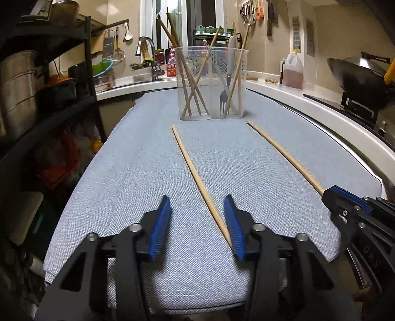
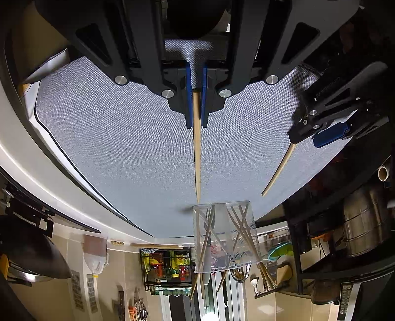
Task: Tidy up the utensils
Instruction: 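Grasp a wooden chopstick with the right tool while the left tool grasps the other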
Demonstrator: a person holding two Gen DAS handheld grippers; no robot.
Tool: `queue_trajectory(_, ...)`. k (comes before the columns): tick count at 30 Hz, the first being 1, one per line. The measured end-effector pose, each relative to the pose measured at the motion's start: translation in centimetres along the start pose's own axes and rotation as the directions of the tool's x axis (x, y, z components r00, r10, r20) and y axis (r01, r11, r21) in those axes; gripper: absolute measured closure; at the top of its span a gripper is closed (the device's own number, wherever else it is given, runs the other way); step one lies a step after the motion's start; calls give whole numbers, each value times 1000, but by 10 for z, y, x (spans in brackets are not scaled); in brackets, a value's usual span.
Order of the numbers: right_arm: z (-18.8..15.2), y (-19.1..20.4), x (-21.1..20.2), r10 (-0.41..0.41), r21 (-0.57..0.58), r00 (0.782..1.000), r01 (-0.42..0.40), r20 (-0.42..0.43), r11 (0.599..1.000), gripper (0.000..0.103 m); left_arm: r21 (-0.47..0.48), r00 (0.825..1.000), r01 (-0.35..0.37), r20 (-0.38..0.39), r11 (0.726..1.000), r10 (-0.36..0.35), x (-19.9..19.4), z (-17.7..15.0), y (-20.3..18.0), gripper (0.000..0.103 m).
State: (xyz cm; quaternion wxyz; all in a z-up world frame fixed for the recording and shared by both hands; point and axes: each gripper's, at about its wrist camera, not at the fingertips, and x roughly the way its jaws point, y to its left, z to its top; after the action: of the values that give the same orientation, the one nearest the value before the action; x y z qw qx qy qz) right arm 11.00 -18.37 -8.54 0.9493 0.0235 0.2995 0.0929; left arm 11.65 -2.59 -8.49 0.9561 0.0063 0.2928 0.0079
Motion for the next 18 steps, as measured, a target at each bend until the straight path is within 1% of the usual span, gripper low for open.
queue_trajectory(1,0,0,0,0,1,1000,0,2,1000,96,-6,1000,-3,-2,1000,3,0,0,1,79)
queue_trajectory(2,0,0,0,0,3,1000,0,4,1000,96,-2,1000,-6,-5,1000,6,1,1,2,85)
queue_trajectory(3,0,0,0,0,5,1000,0,5,1000,96,4,1000,-2,-8,1000,2,1,2,1,96)
queue_trajectory(6,0,1,1,6,7,1000,-6,1,1000,96,16,1000,-4,-13,1000,4,-2,3,4,97)
queue_trajectory(10,2,3,-1,11,-1,1000,-11,-4,1000,96,-2,999,9,-34,1000,-9,-10,4,11,97)
queue_trajectory(15,8,8,-9,17,-12,1000,-17,9,1000,96,17,999,1,33,1000,-2,-41,13,19,97)
queue_trajectory(18,17,14,-20,22,-28,998,-21,52,999,96,18,997,3,82,1000,-5,-60,24,25,97)
